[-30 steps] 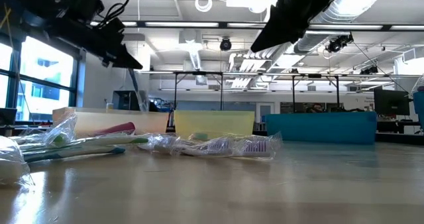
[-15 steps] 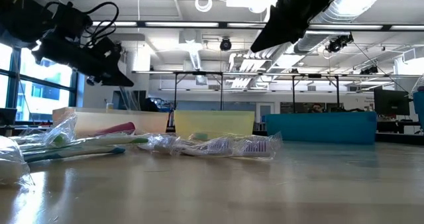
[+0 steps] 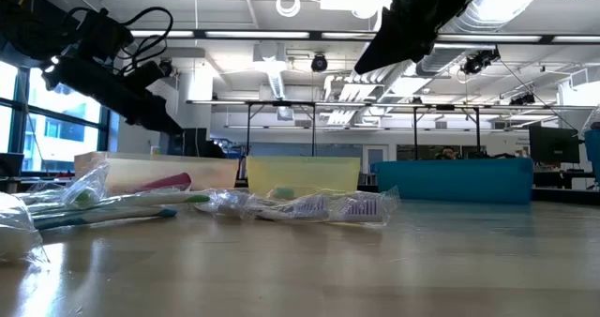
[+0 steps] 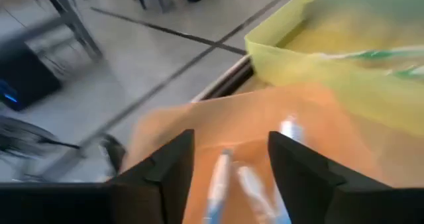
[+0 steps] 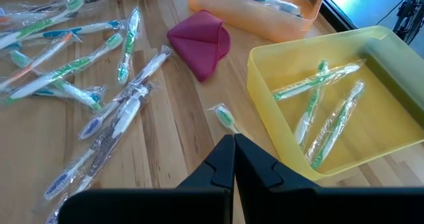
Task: Pick & Place Toothbrushes
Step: Put the green toothbrush into the yellow bin
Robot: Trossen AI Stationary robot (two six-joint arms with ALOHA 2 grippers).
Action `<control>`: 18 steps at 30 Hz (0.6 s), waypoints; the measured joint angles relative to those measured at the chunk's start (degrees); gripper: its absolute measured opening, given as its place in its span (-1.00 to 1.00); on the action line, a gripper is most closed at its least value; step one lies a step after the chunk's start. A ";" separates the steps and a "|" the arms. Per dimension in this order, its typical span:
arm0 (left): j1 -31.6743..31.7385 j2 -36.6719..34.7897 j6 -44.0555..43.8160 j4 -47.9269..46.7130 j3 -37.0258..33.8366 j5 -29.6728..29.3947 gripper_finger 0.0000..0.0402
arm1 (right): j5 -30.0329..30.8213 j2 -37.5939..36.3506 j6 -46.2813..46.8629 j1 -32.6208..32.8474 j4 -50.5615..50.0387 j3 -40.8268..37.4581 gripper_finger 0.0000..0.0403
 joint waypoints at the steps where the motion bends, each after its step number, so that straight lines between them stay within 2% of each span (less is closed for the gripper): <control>1: 0.00 -0.08 1.96 0.40 0.00 -0.65 0.00 | 0.00 0.00 0.00 0.00 0.00 0.00 -0.99; 5: 0.00 -0.12 4.86 2.10 0.00 -0.68 0.05 | 0.00 0.00 0.00 0.00 0.00 0.00 -0.99; 18: 0.00 -0.12 -3.85 0.96 0.00 4.19 0.06 | 0.08 0.00 -1.72 -0.23 0.00 0.00 -0.99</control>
